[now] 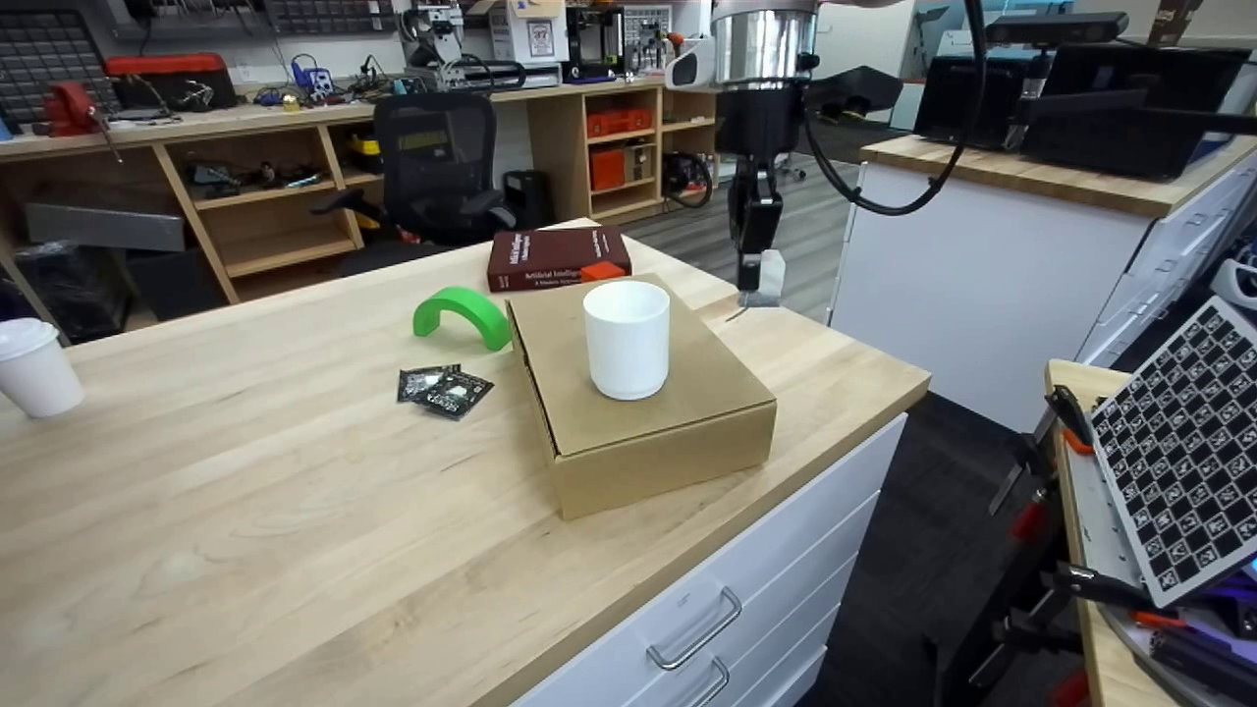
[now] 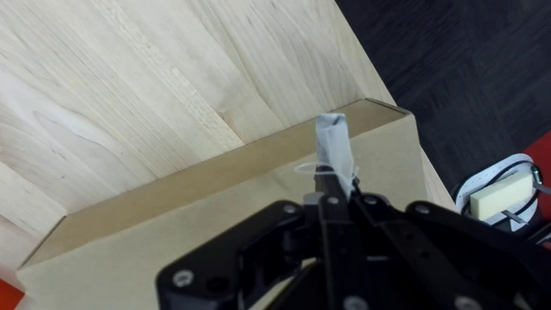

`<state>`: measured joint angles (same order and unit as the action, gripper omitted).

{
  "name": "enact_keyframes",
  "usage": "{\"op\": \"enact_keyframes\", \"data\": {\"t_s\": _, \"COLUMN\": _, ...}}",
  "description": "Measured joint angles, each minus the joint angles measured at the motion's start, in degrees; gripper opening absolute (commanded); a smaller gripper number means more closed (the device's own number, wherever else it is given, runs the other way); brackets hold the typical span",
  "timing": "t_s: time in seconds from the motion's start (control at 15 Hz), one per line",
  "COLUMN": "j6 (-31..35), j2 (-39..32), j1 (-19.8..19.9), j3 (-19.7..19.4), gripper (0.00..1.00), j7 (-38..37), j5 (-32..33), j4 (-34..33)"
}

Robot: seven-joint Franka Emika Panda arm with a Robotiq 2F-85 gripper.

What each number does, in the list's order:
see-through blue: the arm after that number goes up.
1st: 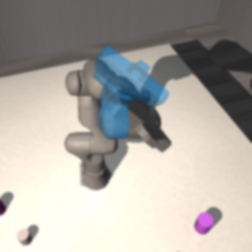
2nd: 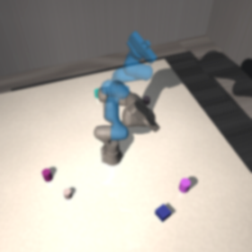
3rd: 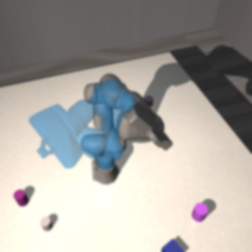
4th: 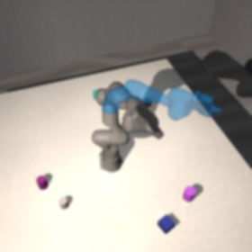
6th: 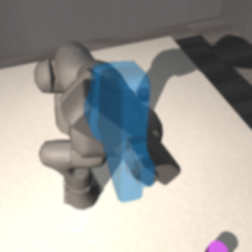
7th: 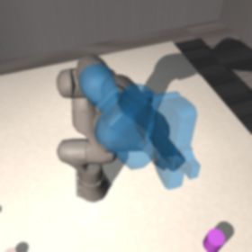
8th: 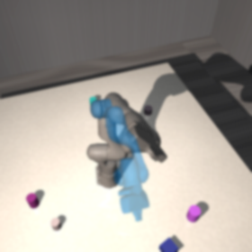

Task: Pick up the teabag from the countertop and put it inside the white mug on top of the brown box

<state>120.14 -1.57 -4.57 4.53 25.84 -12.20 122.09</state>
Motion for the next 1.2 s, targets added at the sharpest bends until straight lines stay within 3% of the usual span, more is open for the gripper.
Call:
{"op": "enact_keyframes", "data": {"t_s": 0.6, "j6": 0.2, "j2": -3.0, "j1": 0.0, "j3": 2.7, "gripper": 0.02, "j7": -0.2, "j5": 1.6, "j4": -8.1}}
{"op": "enact_keyframes", "data": {"t_s": 1.2, "j6": 0.2, "j2": -4.4, "j1": -1.7, "j3": 6.1, "gripper": 0.02, "j7": -0.2, "j5": 1.6, "j4": -10.9}}
